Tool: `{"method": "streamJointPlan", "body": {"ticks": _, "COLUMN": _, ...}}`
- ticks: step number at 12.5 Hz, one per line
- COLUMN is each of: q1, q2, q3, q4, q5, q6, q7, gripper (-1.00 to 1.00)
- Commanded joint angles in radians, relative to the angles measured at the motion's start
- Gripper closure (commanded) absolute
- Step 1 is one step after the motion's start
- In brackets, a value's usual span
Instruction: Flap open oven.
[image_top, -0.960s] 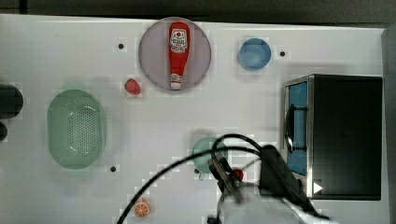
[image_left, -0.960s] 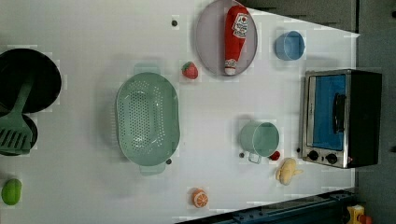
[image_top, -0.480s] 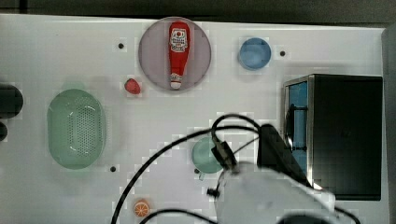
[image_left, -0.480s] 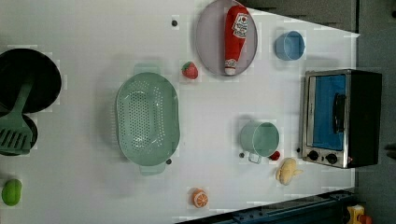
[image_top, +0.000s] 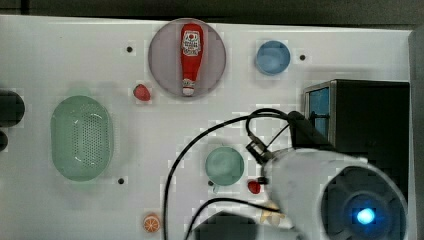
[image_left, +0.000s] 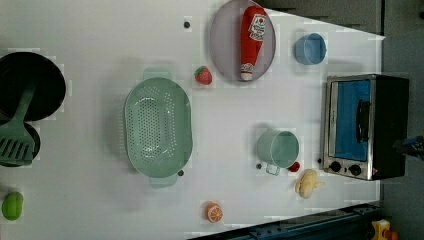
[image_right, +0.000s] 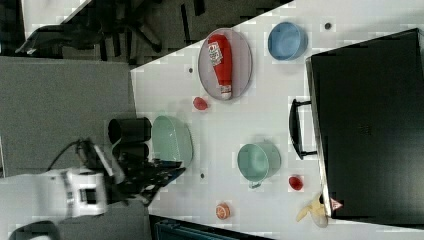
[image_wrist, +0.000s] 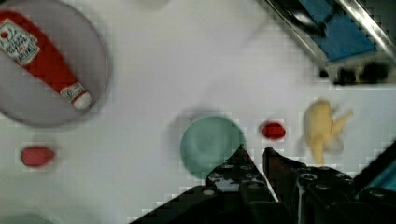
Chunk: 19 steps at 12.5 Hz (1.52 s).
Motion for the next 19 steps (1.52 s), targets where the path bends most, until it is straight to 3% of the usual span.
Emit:
{"method": "streamJointPlan", "body": {"ticks": 1, "q1": -0.032, "q2": 0.065, "q3": -0.101, "q4": -0.028, "q5": -0.023, "q6": 0.095, "q7": -0.468, "gripper": 0.65}}
{"method": "streamJointPlan", "body": {"ticks": 6, "q1": -0.037, "q2": 0.195, "q3": -0.209, "q4": -0.046, "q5": -0.056, "q6": 0.344, "q7": -0.892, "gripper": 0.65}}
{"method": "streamJointPlan", "body": {"ticks": 16, "q1": -0.049, "q2": 0.427, "q3": -0.277, "q4": -0.157, "q5": -0.100, "q6": 0.742, "q7": -0.924, "gripper": 0.65}}
{"method": "streamJointPlan", "body": {"ticks": 19, "q1": -0.046, "q2": 0.461, "q3": -0.271, "q4": -0.171, "q5": -0.100, "q6": 0.767, "q7": -0.922, "gripper": 0.65}}
